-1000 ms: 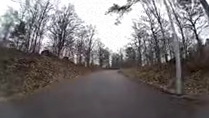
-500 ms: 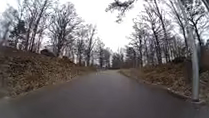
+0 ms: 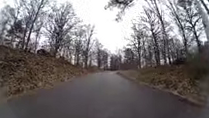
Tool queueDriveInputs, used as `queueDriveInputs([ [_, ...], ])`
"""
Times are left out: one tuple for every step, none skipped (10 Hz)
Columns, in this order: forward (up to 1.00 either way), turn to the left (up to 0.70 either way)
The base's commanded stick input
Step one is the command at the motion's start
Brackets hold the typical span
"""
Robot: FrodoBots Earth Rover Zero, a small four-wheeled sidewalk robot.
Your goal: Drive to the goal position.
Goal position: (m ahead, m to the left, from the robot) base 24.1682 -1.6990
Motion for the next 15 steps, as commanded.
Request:
queueDriveInputs([
  [1.00,0.00],
  [1.00,0.00],
  [1.00,0.00],
  [1.00,0.00],
  [1.00,0.15],
  [1.00,0.40],
  [1.00,0.40],
  [1.00,0.40],
  [1.00,0.26],
  [1.00,0.03],
  [1.00,0.00],
  [1.00,0.00],
  [1.00,0.00],
  [1.00,0.00],
  [1.00,0.00],
])
